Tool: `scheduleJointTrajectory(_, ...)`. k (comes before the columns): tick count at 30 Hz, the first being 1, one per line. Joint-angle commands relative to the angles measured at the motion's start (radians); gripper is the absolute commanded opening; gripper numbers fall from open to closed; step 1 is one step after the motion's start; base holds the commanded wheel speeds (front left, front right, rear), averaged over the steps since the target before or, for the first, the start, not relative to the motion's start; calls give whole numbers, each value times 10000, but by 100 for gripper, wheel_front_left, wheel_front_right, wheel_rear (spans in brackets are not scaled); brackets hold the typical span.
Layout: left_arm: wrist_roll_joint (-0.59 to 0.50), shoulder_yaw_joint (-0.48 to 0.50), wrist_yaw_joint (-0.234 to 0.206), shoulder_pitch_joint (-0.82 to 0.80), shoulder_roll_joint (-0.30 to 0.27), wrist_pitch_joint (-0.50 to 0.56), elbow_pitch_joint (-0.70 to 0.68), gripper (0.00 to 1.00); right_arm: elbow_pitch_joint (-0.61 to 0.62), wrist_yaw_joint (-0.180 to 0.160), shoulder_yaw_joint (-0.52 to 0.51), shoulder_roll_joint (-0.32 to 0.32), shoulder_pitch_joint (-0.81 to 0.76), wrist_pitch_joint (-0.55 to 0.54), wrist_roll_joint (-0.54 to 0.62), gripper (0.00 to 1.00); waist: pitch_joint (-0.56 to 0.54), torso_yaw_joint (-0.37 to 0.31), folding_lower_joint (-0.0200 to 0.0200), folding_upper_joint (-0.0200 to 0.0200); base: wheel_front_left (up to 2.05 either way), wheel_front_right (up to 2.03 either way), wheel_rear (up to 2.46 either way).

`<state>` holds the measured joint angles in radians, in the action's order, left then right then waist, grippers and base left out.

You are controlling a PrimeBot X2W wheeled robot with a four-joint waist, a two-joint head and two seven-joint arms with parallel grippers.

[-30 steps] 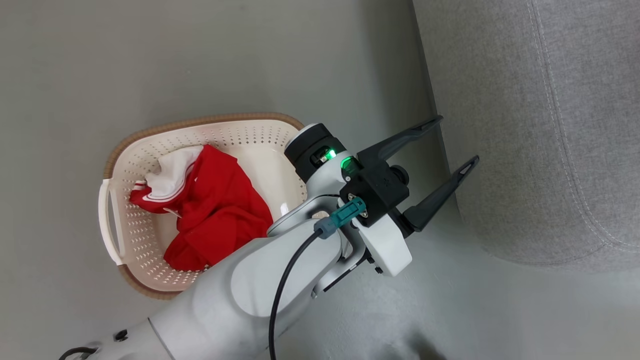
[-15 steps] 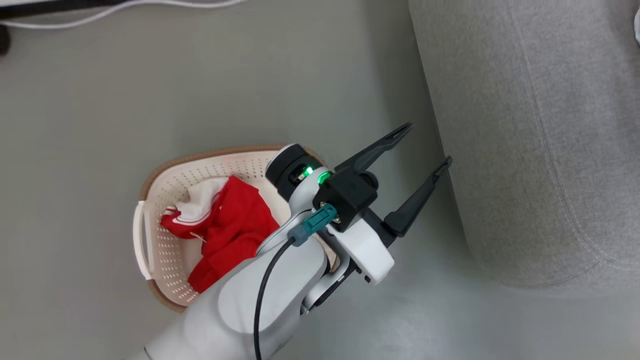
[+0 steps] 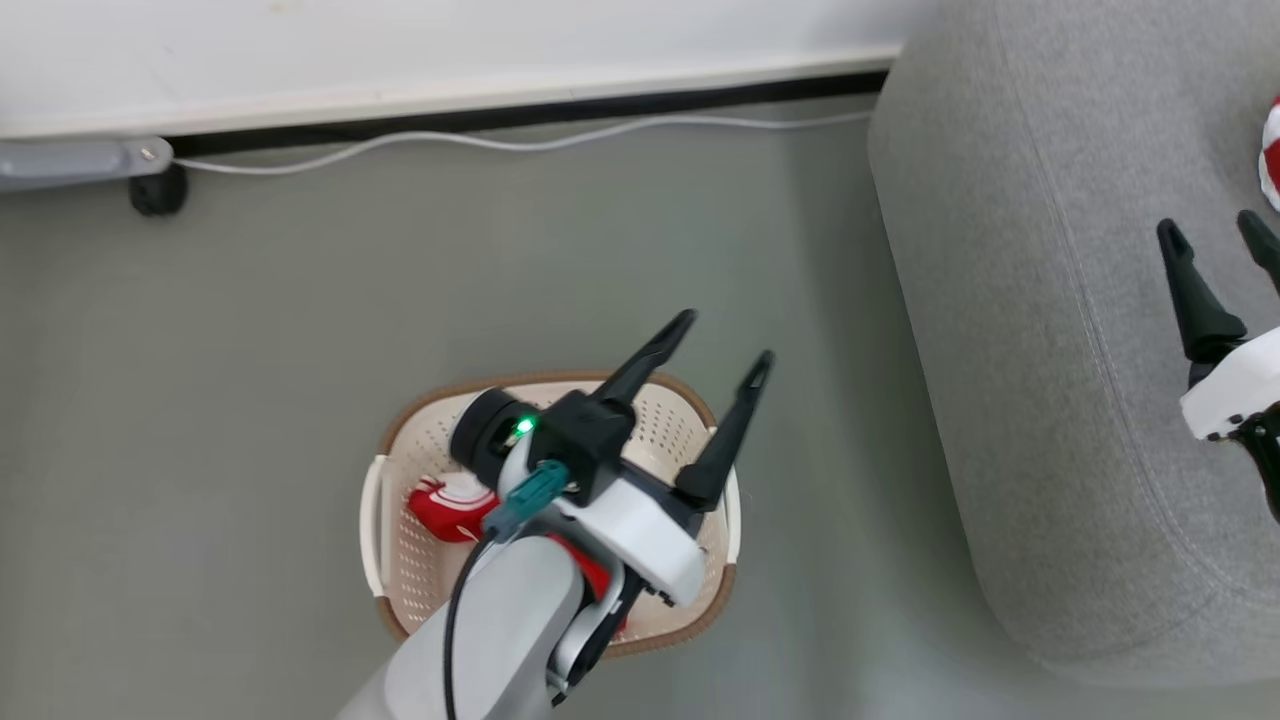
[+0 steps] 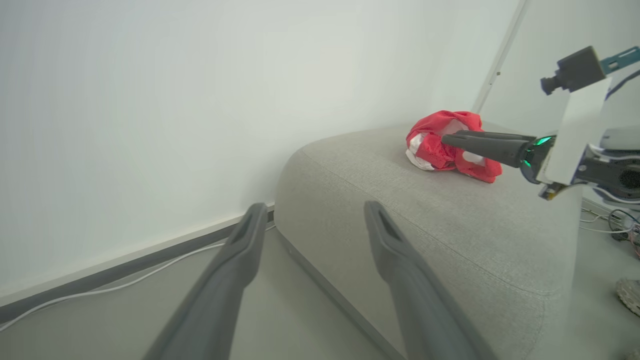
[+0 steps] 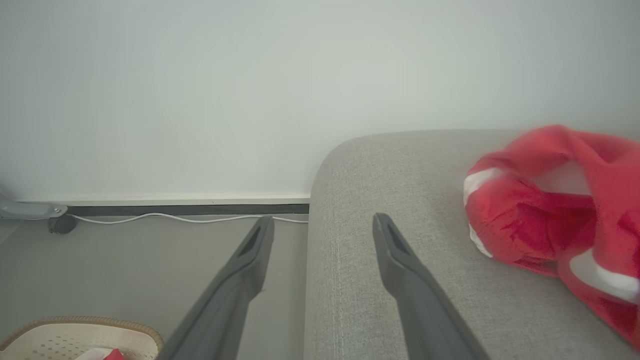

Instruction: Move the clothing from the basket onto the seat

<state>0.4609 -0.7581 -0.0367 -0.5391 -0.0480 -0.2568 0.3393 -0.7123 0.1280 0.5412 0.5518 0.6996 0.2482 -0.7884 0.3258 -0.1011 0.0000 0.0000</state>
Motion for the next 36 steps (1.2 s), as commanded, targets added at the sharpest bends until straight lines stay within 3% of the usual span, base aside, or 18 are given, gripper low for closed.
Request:
scheduleJointTrajectory(1,-182,630,-112,264,-22,-49,-206,100,322,27,-9,155,-410,135,230,100,-508,358,0,0,0,0,0)
scheduleJointTrajectory(10,-755,2550,-51,1713,-22,-49,-238,100,970,27,-420,-543,-1165,135,974,100,-1538,776,0,0,0,0,0)
scheduleJointTrajectory(20,-1504,4714,-402,3197,-22,-49,-488,100,1893,27,-1295,-1161,-2187,135,1697,100,-2406,1005,0,0,0,0,0)
scheduleJointTrajectory(36,-2076,6769,-707,5243,-22,-49,-1021,100,4166,27,-2583,-2016,-4607,135,2916,100,-3194,855,0,0,0,0,0)
